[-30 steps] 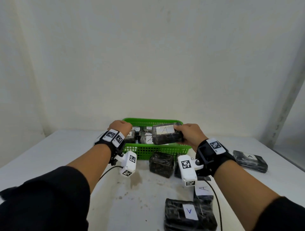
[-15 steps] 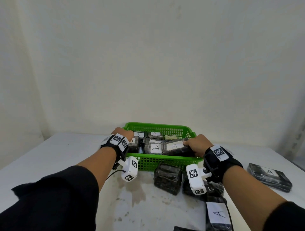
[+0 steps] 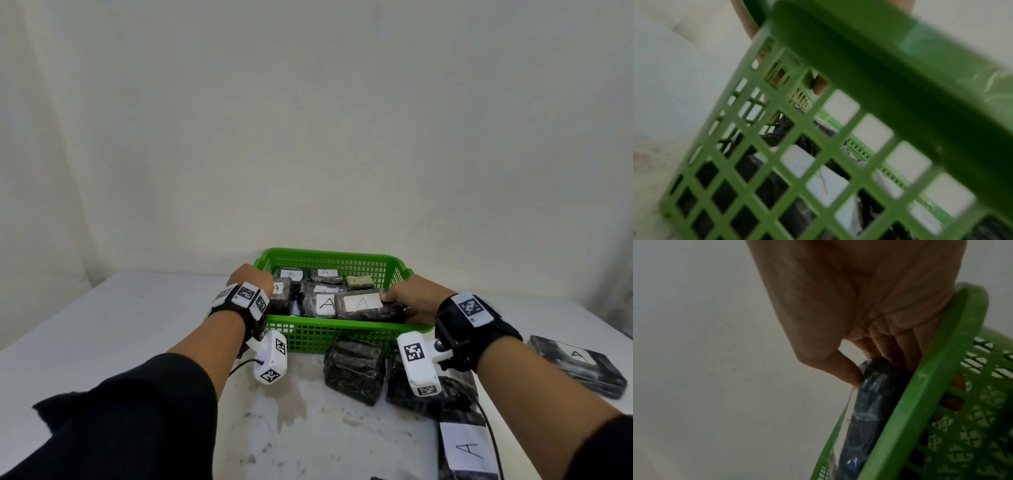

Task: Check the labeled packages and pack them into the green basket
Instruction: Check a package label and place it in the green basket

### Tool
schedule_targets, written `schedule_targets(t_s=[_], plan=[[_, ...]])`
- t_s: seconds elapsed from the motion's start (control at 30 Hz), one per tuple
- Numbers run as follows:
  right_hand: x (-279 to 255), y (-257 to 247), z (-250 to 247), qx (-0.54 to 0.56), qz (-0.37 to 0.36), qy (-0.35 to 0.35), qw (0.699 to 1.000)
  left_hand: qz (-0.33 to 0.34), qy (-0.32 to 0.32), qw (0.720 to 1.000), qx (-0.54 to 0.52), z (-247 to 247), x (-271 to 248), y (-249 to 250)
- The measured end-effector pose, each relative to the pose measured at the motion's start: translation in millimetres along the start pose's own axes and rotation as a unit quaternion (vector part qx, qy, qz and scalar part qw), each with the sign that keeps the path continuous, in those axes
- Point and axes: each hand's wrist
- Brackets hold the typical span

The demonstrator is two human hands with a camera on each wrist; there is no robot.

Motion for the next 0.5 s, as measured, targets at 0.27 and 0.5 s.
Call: schedule_targets(t_s=[0.27,0.5], plan=[[16,6,3,-0.030,-0.033,0.051,0.998,-0.021,-0.009,0.999,-0.029,-2,-3,-2],[25,7,7,-0.101,-0.031,0.131,0.986,-0.008,0.002,1.000,-0.010,2,-2,-1]])
Point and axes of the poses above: each hand's wrist, its own x-axis towards the middle knuckle, its own z-axis out of the palm, y = z × x, and after that the axes turned 10 degrees about -z, right-handed
